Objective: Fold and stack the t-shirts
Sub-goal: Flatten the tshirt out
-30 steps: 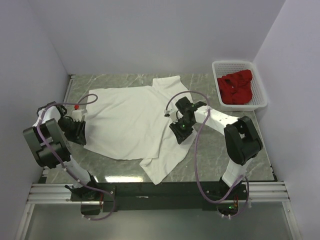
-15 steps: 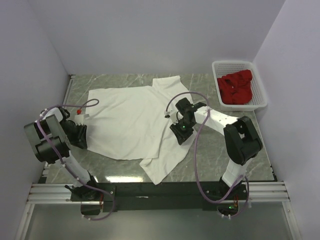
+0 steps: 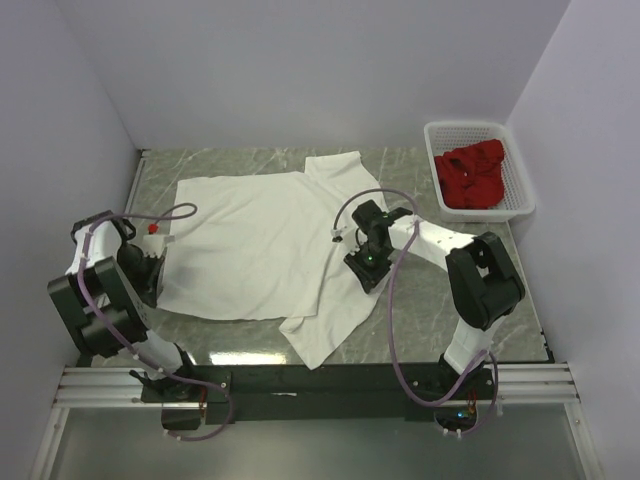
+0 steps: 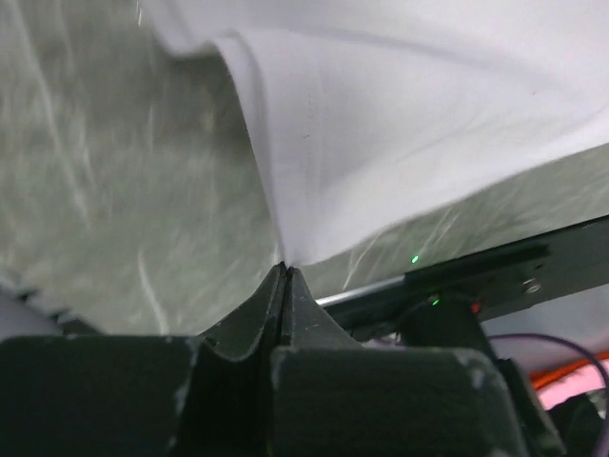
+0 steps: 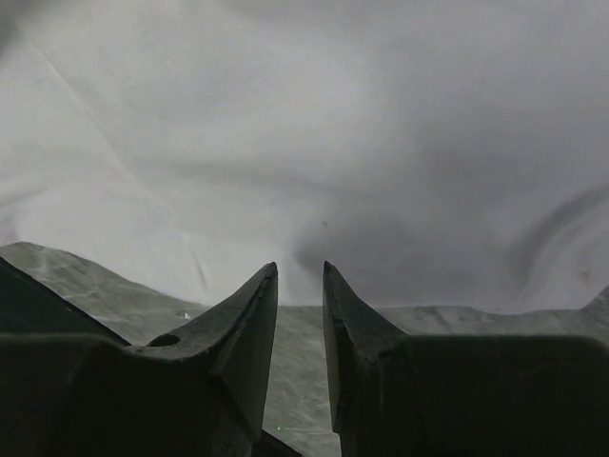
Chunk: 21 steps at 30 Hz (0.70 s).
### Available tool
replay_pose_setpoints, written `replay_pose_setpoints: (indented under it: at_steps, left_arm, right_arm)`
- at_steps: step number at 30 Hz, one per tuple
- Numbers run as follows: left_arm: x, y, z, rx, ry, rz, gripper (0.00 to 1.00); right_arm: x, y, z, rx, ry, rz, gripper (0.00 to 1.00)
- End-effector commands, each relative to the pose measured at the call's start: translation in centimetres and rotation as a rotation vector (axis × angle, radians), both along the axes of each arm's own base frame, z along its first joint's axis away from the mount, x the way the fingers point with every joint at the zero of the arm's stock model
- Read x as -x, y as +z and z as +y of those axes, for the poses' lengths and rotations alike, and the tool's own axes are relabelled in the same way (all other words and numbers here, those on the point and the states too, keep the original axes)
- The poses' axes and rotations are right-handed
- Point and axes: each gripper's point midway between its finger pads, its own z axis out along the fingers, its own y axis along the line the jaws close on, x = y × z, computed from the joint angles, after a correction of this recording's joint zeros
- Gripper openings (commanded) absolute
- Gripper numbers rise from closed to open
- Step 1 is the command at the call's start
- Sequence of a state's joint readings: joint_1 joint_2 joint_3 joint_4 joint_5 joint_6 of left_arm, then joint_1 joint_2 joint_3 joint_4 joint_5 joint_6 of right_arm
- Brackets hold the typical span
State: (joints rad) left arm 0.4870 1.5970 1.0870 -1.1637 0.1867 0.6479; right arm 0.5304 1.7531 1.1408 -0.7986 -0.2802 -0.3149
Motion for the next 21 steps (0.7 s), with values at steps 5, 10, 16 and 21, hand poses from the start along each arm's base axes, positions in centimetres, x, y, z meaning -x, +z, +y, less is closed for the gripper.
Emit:
replay_pose_setpoints:
  at_steps: [5,10,16,21]
  left_arm:
    - [4.8,0.1,2.9,-0.193,0.003,0.127,0.01]
    - [6.8,-1.7,1.9,-0.152,-0.004,0.218,0.21]
    - [2.0,1.7,0.7,-0.024,-0.017,0.004,0.47]
    - [-5.3,4.7,0.2,0.061,0.045,-0.192,0.49]
  right_arm:
    - [1.3,-0.3,-1.7,0.065,0.039,0.012,0.33]
    - [2.0,-0.3,-2.4,0.082,0.052,0.021,0.33]
    - [2.8,3.0,-0.8,-0.053,0.079,-0.007,0.33]
    - [3.0,4.7,0.7,-0.134,0.065,-0.026,0.34]
